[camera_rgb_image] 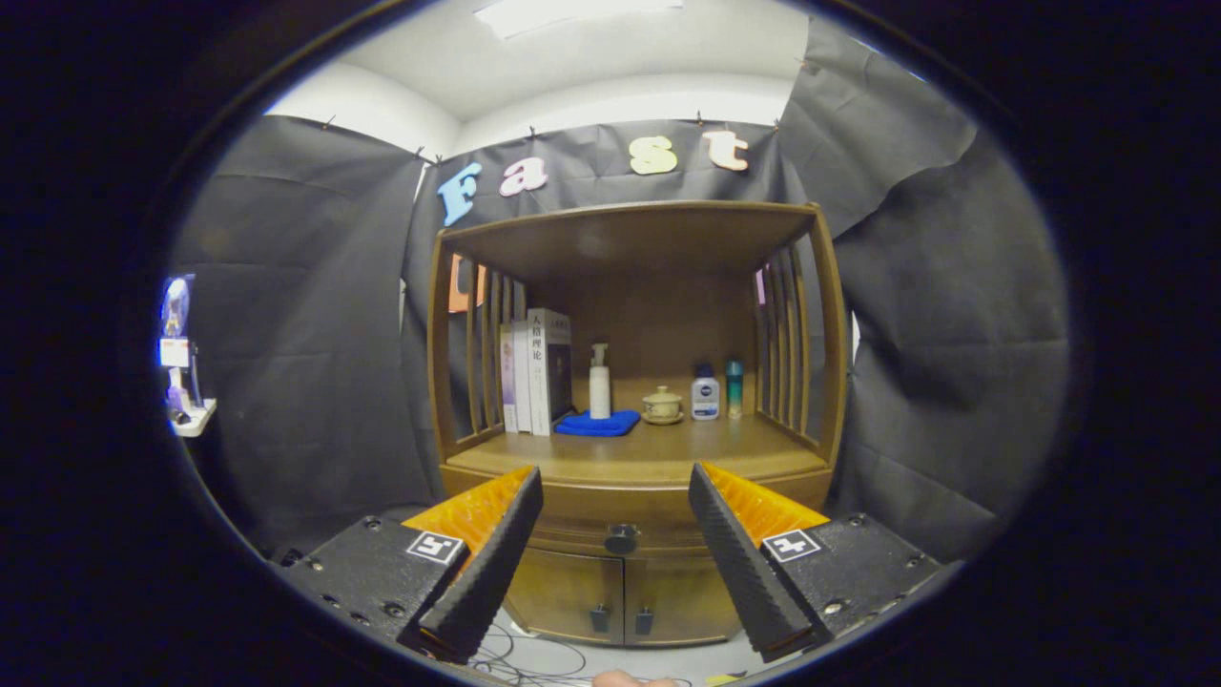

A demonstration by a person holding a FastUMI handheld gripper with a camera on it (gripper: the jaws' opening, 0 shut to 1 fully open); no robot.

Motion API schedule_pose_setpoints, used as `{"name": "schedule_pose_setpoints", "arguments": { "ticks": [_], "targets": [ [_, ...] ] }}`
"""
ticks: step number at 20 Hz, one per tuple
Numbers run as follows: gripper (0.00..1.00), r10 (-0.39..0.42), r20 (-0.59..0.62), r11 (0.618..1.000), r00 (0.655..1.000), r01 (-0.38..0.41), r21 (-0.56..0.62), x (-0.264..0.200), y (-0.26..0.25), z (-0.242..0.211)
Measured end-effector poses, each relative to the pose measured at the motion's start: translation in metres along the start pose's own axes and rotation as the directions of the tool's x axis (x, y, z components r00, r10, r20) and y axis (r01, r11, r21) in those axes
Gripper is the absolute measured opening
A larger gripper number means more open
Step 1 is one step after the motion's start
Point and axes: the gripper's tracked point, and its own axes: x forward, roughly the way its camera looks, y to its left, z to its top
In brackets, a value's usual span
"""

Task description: Pull open the drawer, take out the items inside it, and place them on the countertop above the cabinet.

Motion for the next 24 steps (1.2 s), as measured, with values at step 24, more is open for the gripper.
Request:
{"name": "schedule_pose_setpoints", "arguments": {
  "ticks": [24],
  "targets": [
    [0.91, -0.088, -0.235, 0.996, 0.968, 0.085, -0.025, 0.162, -0.013, -0.162]
  ]
}}
